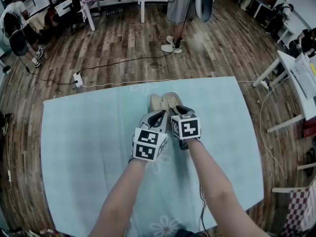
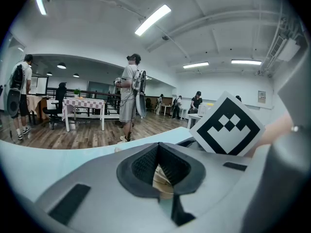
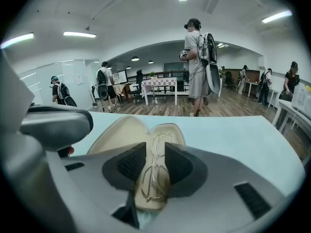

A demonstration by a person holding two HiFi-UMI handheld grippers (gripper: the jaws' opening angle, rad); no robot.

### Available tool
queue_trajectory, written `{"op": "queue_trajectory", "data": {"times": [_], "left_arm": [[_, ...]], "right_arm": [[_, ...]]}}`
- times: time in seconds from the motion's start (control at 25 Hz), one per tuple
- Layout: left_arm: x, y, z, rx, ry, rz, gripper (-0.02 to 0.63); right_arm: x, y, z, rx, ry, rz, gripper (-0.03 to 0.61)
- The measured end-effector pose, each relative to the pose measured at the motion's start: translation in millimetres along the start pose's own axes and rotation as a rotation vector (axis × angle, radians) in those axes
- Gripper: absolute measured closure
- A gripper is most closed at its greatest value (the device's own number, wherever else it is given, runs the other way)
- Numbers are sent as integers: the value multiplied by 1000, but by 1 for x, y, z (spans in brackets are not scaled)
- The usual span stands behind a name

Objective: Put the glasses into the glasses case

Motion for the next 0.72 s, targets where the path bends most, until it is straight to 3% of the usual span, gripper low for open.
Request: {"op": "queue_trajectory", "data": {"times": [0.36, 0.44, 0.72], "left_arm": [[2, 13, -10, 12, -16, -8, 606], [5, 17, -14, 18, -21, -10, 606], [5, 35, -21, 35, -34, -13, 606]], "right_arm": [[-10, 18, -11, 45, 28, 4, 492], [-14, 25, -12, 48, 30, -13, 570], [-32, 41, -17, 74, 59, -33, 572]]}}
Point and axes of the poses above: the fingertips, and each gripper's own axes: y backward along the fingers, x to its right, z out of its underside, the point moved 5 cm from there along y, backward along the fingers, and after that the axes turned 11 degrees about -z, right-handed, at the moved point
